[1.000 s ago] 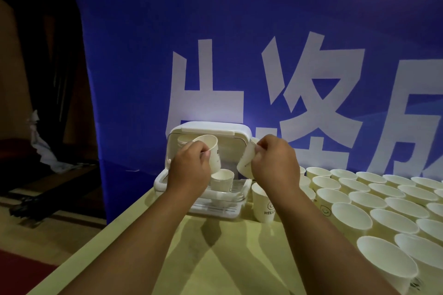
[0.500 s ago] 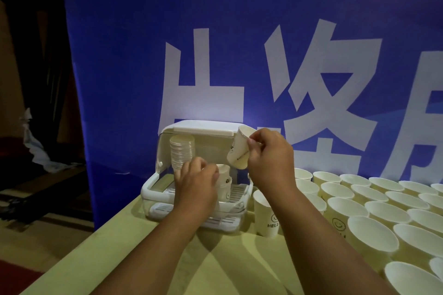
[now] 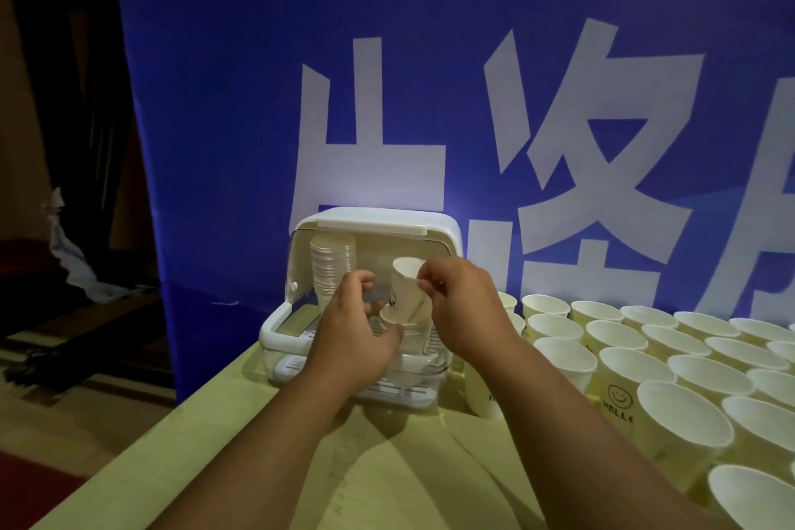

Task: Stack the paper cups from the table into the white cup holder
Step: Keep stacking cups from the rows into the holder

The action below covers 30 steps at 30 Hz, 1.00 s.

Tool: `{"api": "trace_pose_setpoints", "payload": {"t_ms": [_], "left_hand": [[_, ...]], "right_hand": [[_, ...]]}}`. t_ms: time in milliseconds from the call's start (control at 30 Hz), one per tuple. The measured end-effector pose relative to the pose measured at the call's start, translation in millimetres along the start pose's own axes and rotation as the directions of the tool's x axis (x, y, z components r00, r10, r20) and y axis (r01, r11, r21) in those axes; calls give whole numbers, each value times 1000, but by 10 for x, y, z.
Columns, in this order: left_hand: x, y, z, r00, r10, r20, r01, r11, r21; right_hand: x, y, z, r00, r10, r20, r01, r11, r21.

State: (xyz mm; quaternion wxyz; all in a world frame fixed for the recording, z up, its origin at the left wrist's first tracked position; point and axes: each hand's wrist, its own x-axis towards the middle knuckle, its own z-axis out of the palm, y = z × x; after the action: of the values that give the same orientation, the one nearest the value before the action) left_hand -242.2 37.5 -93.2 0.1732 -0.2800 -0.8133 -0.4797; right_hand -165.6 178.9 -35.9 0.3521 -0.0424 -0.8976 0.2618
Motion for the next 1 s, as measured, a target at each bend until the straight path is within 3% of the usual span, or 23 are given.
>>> {"api": "trace_pose_setpoints", "payload": {"t_ms": [167,367,600,800,1000], "left_hand": [[-10,-26,-2,999,26,42,-27,999,33],[-15,-4,19,998,41,41,-45,995,93],[19,7,56,999,5,-40,1,989,148],[-14,112,4,999,-36,-23,39,991,127],[-204,444,-123,998,51,-37,-39,961,274]], "right_hand": [[-5,71,93,995,-13,100,21,997,-80],[-1,177,179,994,113,1,-110,968,-226],[12,258,249,974,221,57,-182,903,-389],[-74,198,204,980,198,32,-174,917,-358],[-378,54,-101,989,134,-66,-147,951,-272]]}}
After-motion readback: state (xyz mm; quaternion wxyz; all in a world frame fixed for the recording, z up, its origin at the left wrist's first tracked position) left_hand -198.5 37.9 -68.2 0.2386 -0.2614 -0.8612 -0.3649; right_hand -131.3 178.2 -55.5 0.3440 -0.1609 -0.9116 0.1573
